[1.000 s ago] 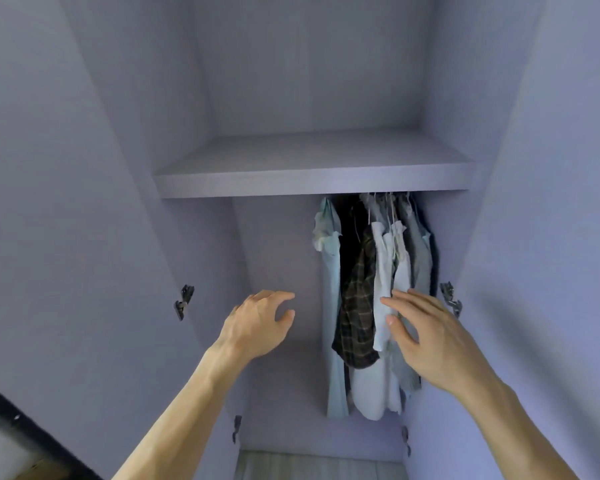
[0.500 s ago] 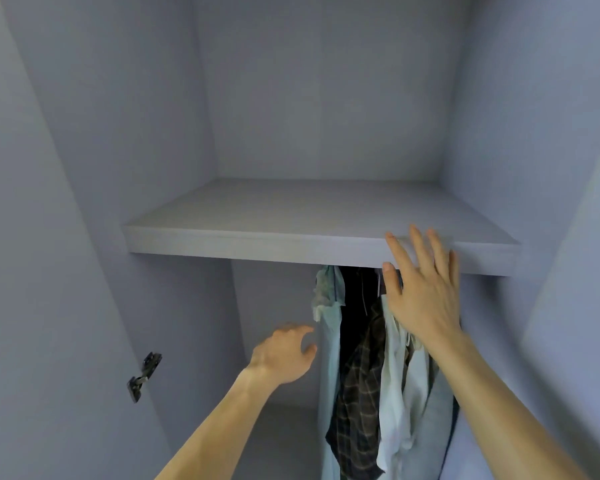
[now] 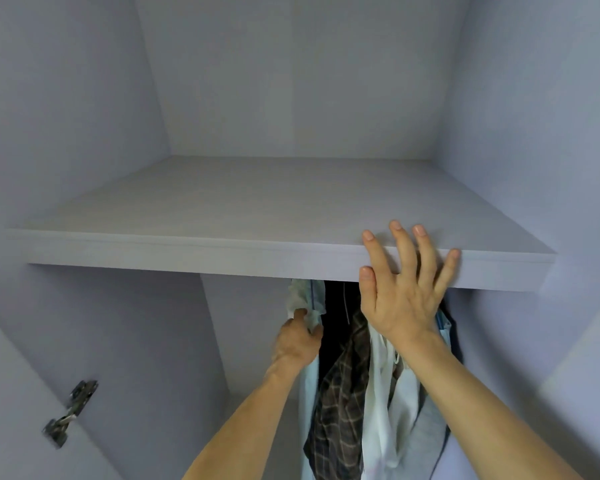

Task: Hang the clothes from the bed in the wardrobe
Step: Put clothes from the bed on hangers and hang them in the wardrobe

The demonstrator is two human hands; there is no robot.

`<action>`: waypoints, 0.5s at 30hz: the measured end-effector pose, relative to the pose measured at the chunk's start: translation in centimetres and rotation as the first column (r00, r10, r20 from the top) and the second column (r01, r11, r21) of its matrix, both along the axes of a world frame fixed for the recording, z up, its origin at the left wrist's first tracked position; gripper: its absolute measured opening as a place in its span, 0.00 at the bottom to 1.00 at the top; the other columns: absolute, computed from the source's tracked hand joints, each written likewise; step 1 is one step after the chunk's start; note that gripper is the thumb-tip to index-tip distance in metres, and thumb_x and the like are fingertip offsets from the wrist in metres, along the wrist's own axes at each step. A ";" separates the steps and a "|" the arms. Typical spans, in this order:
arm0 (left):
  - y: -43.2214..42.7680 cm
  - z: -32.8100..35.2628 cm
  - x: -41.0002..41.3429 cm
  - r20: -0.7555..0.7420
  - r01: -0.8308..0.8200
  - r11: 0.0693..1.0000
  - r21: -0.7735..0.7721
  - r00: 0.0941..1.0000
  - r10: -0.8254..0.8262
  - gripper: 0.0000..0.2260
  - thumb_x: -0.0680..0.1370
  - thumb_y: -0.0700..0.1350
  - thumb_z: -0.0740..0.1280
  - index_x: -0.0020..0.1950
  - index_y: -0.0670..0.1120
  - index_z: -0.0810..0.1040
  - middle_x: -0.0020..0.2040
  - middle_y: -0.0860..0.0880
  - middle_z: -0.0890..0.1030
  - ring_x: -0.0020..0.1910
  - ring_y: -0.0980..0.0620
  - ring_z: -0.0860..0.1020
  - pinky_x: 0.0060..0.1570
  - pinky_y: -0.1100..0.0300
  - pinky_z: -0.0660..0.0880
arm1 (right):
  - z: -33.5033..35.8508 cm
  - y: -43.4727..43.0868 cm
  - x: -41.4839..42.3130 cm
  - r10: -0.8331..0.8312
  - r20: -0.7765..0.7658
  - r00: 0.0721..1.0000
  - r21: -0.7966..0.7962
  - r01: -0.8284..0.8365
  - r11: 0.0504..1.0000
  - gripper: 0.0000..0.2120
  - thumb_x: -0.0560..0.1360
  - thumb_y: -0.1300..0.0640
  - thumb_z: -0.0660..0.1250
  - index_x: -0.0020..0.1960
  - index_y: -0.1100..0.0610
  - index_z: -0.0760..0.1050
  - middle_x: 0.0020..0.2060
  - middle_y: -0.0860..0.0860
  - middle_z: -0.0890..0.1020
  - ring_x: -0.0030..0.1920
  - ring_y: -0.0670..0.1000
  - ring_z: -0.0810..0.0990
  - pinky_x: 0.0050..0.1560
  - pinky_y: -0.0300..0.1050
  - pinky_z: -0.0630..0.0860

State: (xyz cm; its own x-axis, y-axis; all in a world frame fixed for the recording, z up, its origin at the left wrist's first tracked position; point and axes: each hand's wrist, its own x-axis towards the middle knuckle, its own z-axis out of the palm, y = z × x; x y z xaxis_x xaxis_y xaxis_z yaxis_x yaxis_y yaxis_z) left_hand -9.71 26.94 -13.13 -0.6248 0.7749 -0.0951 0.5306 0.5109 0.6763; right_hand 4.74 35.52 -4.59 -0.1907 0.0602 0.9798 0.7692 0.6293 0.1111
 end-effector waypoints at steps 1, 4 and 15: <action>0.5 -0.1 0.2 0.038 -0.023 0.999 0.038 0.999 0.021 0.16 0.82 0.50 0.60 0.69 0.48 0.68 0.58 0.43 0.80 0.54 0.42 0.80 0.48 0.56 0.75 | -0.1 0.1 -0.1 0.000 -0.007 1.000 0.012 0.000 1.000 0.22 0.81 0.46 0.55 0.74 0.45 0.69 0.73 0.54 0.71 0.75 0.59 0.64 0.75 0.67 0.49; 1.3 -0.2 0.6 0.140 -0.084 0.983 0.165 0.988 0.061 0.15 0.82 0.44 0.58 0.69 0.47 0.69 0.57 0.42 0.81 0.51 0.42 0.79 0.47 0.56 0.75 | 0.0 0.2 -0.1 -0.004 -0.003 1.000 0.022 0.004 1.000 0.22 0.81 0.46 0.55 0.74 0.45 0.69 0.73 0.53 0.70 0.75 0.58 0.64 0.75 0.66 0.49; -0.4 1.8 2.3 0.302 -0.306 0.841 0.446 0.936 0.180 0.13 0.82 0.56 0.60 0.53 0.50 0.78 0.43 0.52 0.82 0.42 0.54 0.80 0.41 0.59 0.76 | 0.0 0.1 0.0 -0.007 -0.015 1.000 -0.002 0.007 1.000 0.22 0.81 0.47 0.56 0.75 0.44 0.68 0.71 0.53 0.73 0.75 0.57 0.64 0.74 0.68 0.52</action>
